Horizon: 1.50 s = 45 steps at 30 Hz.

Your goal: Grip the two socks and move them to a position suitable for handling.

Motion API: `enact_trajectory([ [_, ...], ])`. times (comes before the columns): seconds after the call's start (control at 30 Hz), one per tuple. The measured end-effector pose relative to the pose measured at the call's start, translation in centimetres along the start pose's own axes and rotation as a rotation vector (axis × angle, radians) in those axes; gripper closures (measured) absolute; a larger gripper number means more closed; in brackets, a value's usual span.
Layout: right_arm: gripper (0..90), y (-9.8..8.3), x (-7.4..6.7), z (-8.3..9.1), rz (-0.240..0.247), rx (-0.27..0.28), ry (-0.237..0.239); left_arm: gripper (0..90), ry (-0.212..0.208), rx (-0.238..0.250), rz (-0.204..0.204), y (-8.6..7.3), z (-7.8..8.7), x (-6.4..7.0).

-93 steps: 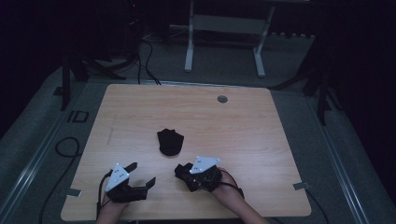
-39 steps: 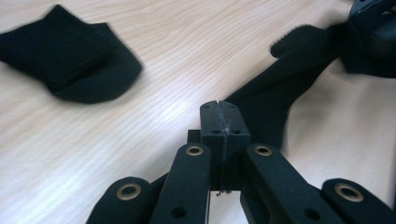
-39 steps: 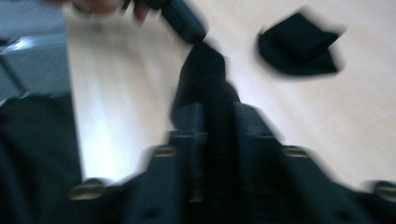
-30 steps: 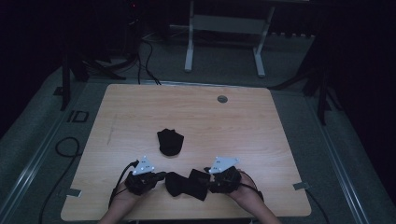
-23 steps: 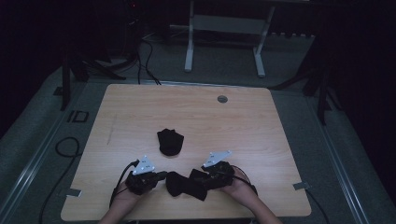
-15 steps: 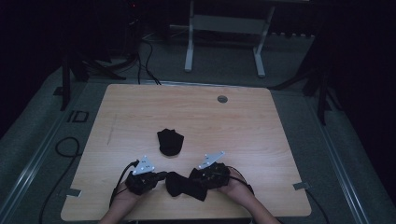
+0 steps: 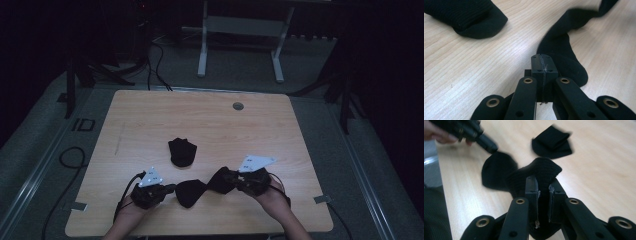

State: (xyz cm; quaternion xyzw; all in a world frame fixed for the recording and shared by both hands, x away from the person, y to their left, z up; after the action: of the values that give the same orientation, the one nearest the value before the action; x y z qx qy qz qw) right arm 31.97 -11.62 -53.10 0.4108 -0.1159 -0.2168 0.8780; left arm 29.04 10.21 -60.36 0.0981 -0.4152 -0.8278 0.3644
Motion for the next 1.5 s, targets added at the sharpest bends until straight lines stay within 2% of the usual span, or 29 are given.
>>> enact_trajectory([
  [0.1,80.7,0.1,0.8,2.1,-0.030,0.033,-0.024,90.0,-0.005,0.010,-0.014,0.2,0.9,0.2],
  [0.2,80.6,-0.1,0.8,3.6,-0.053,0.053,-0.025,90.0,-0.035,0.029,-0.034,0.7,2.3,0.7],
  [0.27,80.5,-0.7,0.6,4.2,-0.085,0.069,-0.011,90.0,-0.061,0.015,-0.053,1.0,2.9,1.0],
  [0.33,80.5,-0.7,0.6,4.2,-0.085,0.069,-0.011,90.0,-0.054,0.010,-0.064,1.2,3.0,0.9],
  [0.37,80.3,-2.5,0.5,2.7,-0.134,0.031,-0.010,90.0,-0.066,-0.025,-0.062,1.3,2.5,0.6],
  [0.4,80.3,-3.3,0.7,2.0,-0.138,0.006,-0.019,90.0,-0.074,-0.071,-0.043,1.0,1.2,0.0],
  [0.47,80.2,-4.6,1.1,0.7,-0.169,-0.037,-0.021,90.0,-0.065,-0.080,-0.032,1.0,0.6,-0.4],
  [0.5,80.1,-5.1,1.4,0.2,-0.175,-0.050,-0.033,90.0,-0.064,-0.114,-0.028,0.8,-0.8,-0.9],
  [0.53,80.1,-5.6,1.8,-0.3,-0.178,-0.065,-0.048,90.0,-0.046,-0.119,-0.037,0.8,-1.4,-1.1],
  [0.6,79.8,-6.3,2.3,-1.0,-0.191,-0.084,-0.051,90.0,-0.038,-0.136,-0.046,0.8,-2.5,-1.3],
  [0.77,79.1,-7.4,2.9,-1.4,-0.207,-0.109,-0.069,90.0,-0.032,-0.123,-0.036,0.8,-3.5,-1.8],
  [0.8,79.7,-7.6,3.0,-1.3,-0.211,-0.112,-0.078,90.0,-0.002,-0.125,-0.045,0.8,-3.5,-2.1],
  [0.83,79.7,-7.6,3.0,-1.3,-0.211,-0.112,-0.078,90.0,-0.002,-0.125,-0.045,0.8,-3.5,-2.1],
  [0.87,80.0,-7.9,3.4,-1.1,-0.203,-0.109,-0.105,90.0,0.015,-0.128,-0.039,0.7,-3.5,-2.3],
  [0.9,80.0,-8.0,3.4,-0.9,-0.211,-0.113,-0.102,90.0,0.005,-0.116,-0.020,0.7,-3.4,-2.4],
  [0.97,79.3,-8.3,3.5,-0.7,-0.225,-0.116,-0.101,90.0,0.000,-0.115,-0.018,0.7,-3.2,-2.5],
  [1.0,75.2,-8.5,3.5,-0.6,-0.235,-0.117,-0.093,90.0,-0.005,-0.101,-0.006,0.8,-3.0,-2.5],
  [1.03,75.2,-8.5,3.5,-0.6,-0.235,-0.117,-0.093,90.0,-0.005,-0.101,-0.006,0.8,-3.0,-2.5],
  [1.07,58.0,-8.8,3.6,-0.5,-0.248,-0.132,-0.087,90.0,-0.015,-0.075,0.013,1.2,-2.7,-2.4],
  [1.13,58.0,-8.9,3.8,-0.4,-0.253,-0.140,-0.097,90.0,-0.015,-0.075,0.013,1.2,-2.7,-2.4],
  [1.17,55.5,-8.9,3.8,-0.4,-0.253,-0.140,-0.097,90.0,-0.026,-0.043,0.026,1.7,-2.4,-1.9],
  [1.2,56.8,-8.7,4.6,0.3,-0.258,-0.119,-0.147,90.0,-0.025,-0.034,0.018,2.0,-2.3,-1.6],
  [1.27,63.1,-7.9,4.9,0.9,-0.263,-0.080,-0.158,90.0,-0.041,-0.020,0.010,2.3,-2.2,-0.8],
  [1.3,72.9,-7.6,5.0,1.1,-0.254,-0.068,-0.165,90.0,-0.046,-0.016,0.006,2.5,-2.3,-0.4],
  [1.33,72.9,-7.6,5.0,1.1,-0.254,-0.068,-0.165,90.0,-0.046,-0.016,0.006,2.5,-2.3,-0.4],
  [1.37,77.7,-7.3,4.8,1.1,-0.239,-0.065,-0.161,90.0,-0.053,-0.027,-0.007,2.5,-2.6,0.3],
  [1.4,85.3,-6.9,4.3,0.7,-0.221,-0.065,-0.136,90.0,-0.055,-0.028,-0.011,2.5,-2.8,0.6],
  [1.43,86.8,-6.9,3.8,0.3,-0.213,-0.076,-0.116,90.0,-0.062,-0.041,-0.015,2.4,-3.1,0.8],
  [1.5,88.0,-7.3,3.2,-0.7,-0.182,-0.119,-0.096,90.0,-0.048,-0.056,-0.020,2.1,-3.6,0.8],
])
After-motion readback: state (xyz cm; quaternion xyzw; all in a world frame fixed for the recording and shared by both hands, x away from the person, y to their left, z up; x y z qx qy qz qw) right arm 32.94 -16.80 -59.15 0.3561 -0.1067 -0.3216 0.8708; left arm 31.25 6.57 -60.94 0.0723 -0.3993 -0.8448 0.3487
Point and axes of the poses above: each handheld gripper's, and its own axes: z roughly backward along the jaws, y roughly out of its top, x roughly to its right, the point moved 9 cm from there along -z, roughly forward along the jaws, and after that the axes turned 1 degree about -x, right-handed, at the moved point
